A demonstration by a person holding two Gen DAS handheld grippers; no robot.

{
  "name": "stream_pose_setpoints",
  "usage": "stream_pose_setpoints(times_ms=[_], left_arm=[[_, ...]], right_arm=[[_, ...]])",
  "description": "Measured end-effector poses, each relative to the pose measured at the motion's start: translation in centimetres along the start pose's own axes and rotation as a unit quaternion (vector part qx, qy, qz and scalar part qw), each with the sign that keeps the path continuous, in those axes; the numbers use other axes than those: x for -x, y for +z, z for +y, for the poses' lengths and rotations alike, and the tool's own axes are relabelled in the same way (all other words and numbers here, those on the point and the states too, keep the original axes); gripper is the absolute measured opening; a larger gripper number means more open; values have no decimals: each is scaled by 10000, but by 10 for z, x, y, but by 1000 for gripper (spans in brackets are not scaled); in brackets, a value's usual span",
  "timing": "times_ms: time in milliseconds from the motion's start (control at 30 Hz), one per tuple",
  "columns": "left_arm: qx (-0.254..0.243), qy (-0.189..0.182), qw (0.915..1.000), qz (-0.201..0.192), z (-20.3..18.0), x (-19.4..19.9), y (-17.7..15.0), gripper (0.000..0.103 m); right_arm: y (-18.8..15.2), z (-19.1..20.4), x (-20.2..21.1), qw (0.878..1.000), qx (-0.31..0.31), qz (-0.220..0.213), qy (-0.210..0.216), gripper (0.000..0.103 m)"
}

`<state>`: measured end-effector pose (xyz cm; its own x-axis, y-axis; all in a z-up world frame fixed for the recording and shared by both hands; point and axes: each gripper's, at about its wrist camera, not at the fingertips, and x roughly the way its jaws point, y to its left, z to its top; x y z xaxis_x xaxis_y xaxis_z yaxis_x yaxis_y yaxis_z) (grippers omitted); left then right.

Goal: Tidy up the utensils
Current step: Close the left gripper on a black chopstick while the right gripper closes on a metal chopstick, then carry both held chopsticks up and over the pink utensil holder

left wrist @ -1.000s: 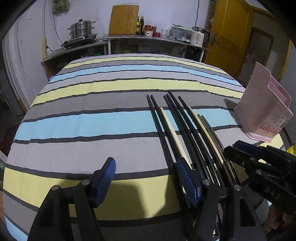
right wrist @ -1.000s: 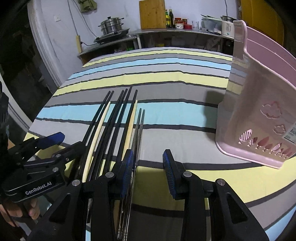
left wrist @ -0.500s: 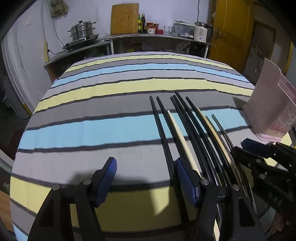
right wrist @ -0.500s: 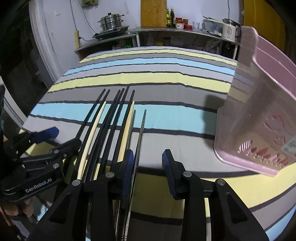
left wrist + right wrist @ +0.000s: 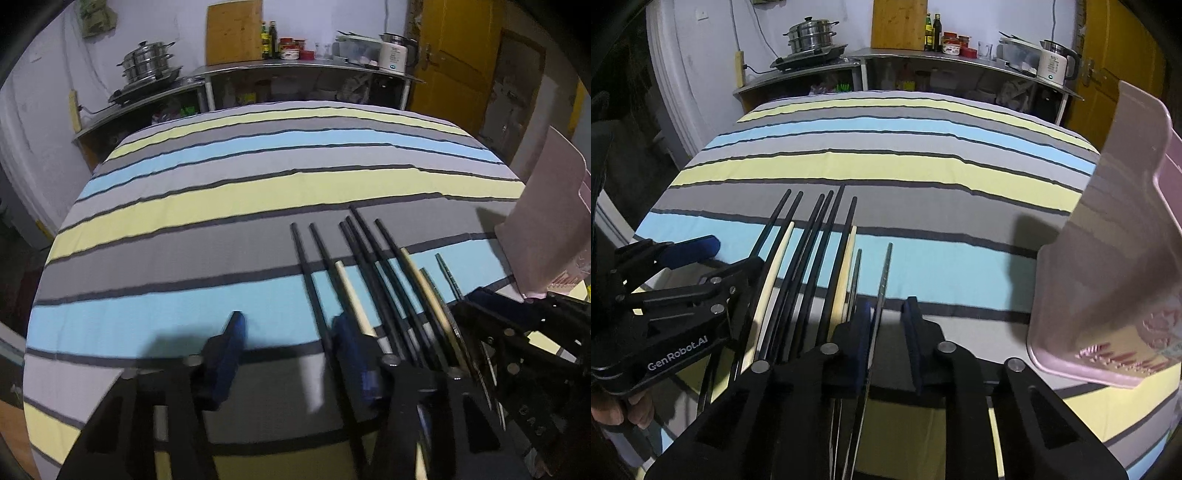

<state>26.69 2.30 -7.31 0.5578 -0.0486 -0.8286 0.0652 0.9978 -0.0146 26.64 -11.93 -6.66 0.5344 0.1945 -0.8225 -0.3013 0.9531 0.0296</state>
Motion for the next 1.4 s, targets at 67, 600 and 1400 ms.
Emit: stream_pose_setpoints(times_ms=[67,600,1400], left_arm=[[-64,-20,10000,3,-3,-1,3,26],[362,-616,9968,-360,19,49,10,5],[21,-1266,9832,-1317,-8,198,24,5]], right_arm=[[1,1,-1,10000,12,18,40,7],[7,-12,42,9978,-274,-352,486,5],[10,-32,164,9862,-483,-1426,683,5]])
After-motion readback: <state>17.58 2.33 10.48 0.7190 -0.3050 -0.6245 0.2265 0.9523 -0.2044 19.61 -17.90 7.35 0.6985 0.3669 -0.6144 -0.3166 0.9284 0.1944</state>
